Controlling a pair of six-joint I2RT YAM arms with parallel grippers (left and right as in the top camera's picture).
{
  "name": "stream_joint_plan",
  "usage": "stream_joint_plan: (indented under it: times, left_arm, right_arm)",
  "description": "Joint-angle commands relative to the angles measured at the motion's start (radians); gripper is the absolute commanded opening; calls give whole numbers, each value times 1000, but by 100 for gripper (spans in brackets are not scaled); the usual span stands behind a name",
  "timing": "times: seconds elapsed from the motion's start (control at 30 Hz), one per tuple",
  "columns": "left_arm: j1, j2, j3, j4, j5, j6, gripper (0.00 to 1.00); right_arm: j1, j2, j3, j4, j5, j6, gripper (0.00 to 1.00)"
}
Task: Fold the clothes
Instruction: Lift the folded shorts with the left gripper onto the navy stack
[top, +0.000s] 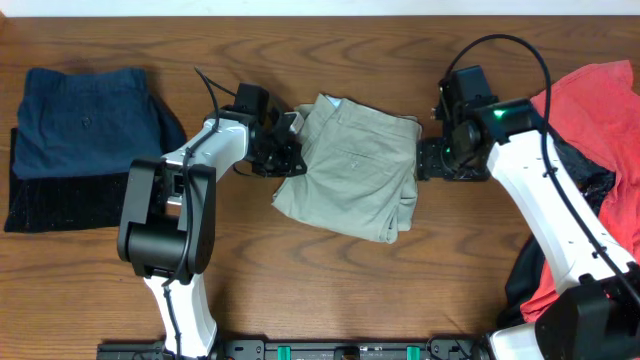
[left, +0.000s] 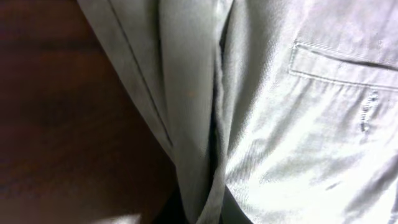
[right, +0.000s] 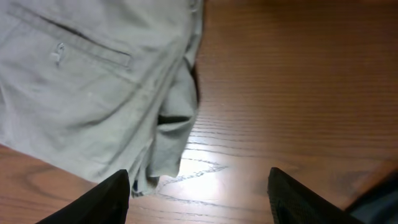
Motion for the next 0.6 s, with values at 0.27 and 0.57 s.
stream_joint_plan:
  times: [0.27,0.57]
  left_arm:
    - [105,-192,306,-283,-715,3,6]
    - [299,-319,413,-130,-912,148,6]
  right_arm:
    - [-99,-35,16,-27,0,-5,69]
    - [-101,-49,16,-34,0,-5,69]
